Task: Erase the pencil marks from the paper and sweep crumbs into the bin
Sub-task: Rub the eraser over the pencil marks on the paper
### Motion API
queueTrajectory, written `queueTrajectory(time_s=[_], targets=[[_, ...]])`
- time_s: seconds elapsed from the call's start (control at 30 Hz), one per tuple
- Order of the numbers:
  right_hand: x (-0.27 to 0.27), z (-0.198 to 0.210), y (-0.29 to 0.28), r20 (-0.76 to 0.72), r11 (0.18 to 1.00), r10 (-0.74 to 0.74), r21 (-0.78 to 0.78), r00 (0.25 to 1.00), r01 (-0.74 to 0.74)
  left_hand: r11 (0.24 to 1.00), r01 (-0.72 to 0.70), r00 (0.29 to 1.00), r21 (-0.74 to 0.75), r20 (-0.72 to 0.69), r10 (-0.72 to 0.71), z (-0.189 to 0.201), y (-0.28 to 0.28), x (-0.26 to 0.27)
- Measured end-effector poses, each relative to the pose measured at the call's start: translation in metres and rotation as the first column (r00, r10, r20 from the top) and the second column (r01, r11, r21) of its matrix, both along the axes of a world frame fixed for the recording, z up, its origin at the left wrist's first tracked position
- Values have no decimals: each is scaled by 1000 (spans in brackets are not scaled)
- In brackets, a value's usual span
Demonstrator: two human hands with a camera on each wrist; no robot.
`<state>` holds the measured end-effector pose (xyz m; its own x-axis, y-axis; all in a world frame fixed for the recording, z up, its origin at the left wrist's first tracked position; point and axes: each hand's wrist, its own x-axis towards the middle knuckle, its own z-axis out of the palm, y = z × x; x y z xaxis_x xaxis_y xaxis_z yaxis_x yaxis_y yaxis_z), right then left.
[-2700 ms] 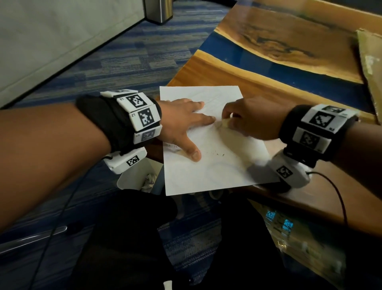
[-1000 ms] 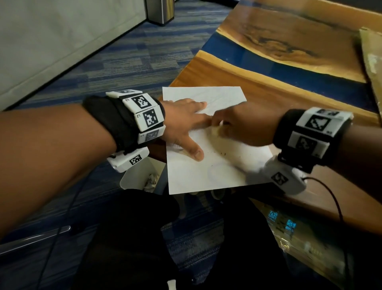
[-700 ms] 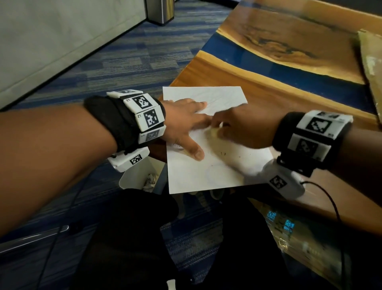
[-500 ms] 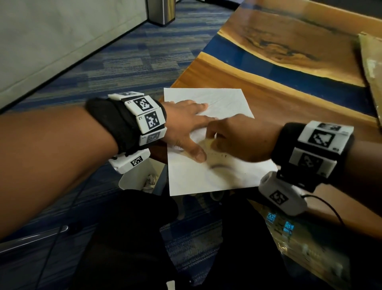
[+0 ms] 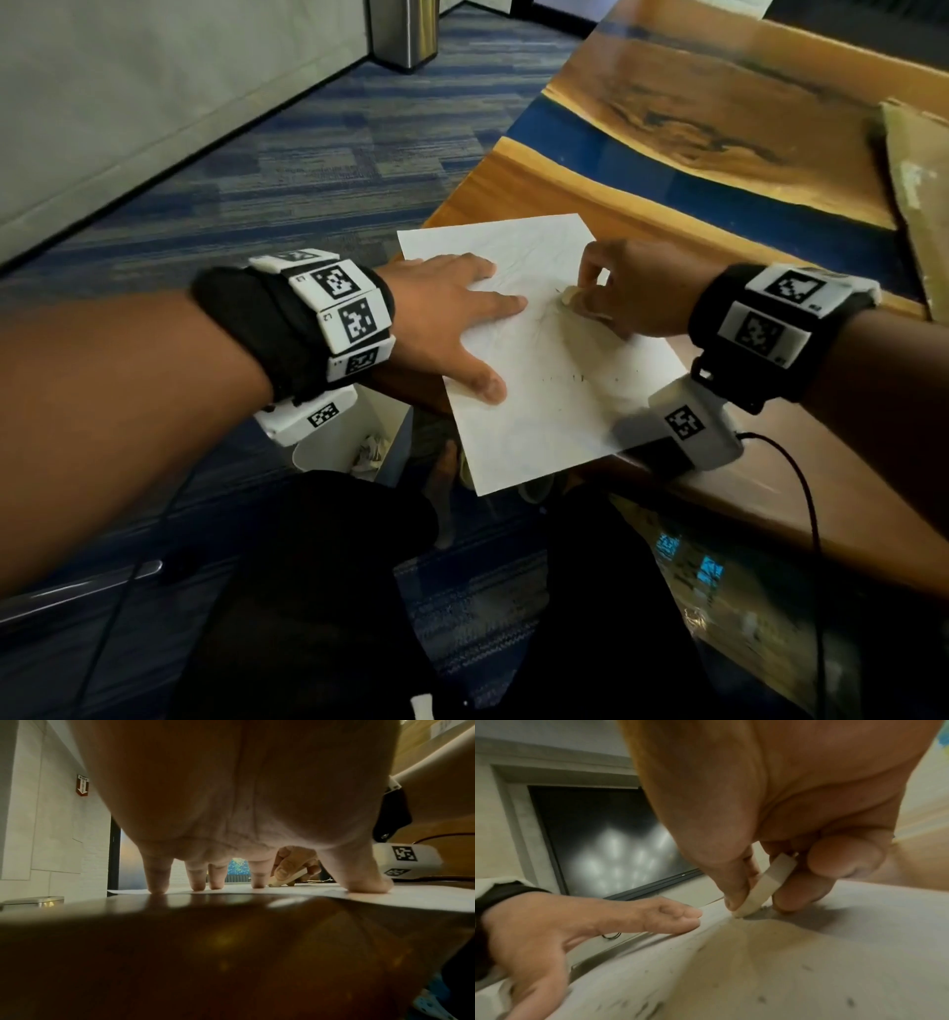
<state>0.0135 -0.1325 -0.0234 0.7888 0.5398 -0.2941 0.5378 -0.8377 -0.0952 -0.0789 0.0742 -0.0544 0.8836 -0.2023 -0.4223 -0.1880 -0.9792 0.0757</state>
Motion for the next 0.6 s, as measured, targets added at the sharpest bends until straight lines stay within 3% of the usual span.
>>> queueTrajectory(time_s=[0.07, 0.23, 0.4, 0.53, 0.6], targets=[[-10, 2, -1, -4, 1000, 25, -8, 1000, -25, 1000, 1, 1000, 2, 1, -1, -1, 1, 0], [-51, -2, 0, -187, 975, 223, 24, 957, -223, 999, 33, 999, 21, -7, -33, -2, 1, 0], [-15, -1, -4, -78, 996, 22, 92, 997, -15, 998, 49, 999, 50, -11, -49, 0, 0, 2], [-41, -2, -4, -210, 974, 227, 52, 951, -222, 998, 55, 998, 37, -18, -54, 0, 1, 2], [-39, -3, -5, -180, 966, 260, 55, 949, -254, 997, 60, 998, 40, -20, -59, 0, 1, 4]])
